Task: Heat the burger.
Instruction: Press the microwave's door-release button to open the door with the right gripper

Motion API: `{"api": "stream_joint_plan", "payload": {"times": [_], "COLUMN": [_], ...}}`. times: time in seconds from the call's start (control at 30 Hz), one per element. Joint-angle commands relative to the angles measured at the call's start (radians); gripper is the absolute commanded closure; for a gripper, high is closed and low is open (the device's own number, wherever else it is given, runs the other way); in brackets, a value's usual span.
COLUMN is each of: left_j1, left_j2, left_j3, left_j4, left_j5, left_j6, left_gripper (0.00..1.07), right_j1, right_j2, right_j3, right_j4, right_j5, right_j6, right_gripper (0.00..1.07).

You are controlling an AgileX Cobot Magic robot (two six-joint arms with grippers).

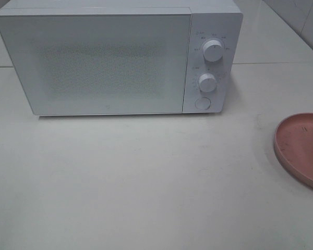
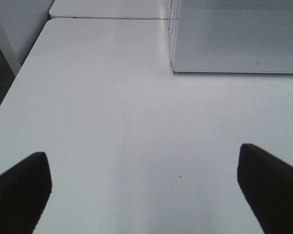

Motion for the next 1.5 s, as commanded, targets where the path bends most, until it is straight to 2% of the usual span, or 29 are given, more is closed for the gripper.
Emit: {"api": "stream_joint_plan", "payload": {"times": [0.03,0.47,0.83,1.5], "left_j1": [-0.004,-0.004,-0.004,-0.004], "left_j2": [-0.021,-0.021,-0.021,-0.021], "left_j3": [0.003,0.003,0.003,0.003], "left_j4": [0.0,0.0,0.0,0.0], "left_j5": [-0.014,-0.014,-0.014,-0.014], "left_j6": [-0.004,-0.004,-0.004,-0.004], "left_gripper": [0.09,0.09,0.09,0.09], "right_j1": [-0.008,-0.008,-0.008,-0.008], "right_j2": [0.068,0.254,0.414,0.665], "right_j3": [-0.01,-0.016,-0.017,-0.017], "right_j4": [0.002,0.005,0.008,0.008], "right_j5": [-0.009,-0.044,-0.289,-0.601], "right_j6": [-0.001,0.0,0.001,0.0], "right_gripper": [0.33,0.33,0.33,0.33]}}
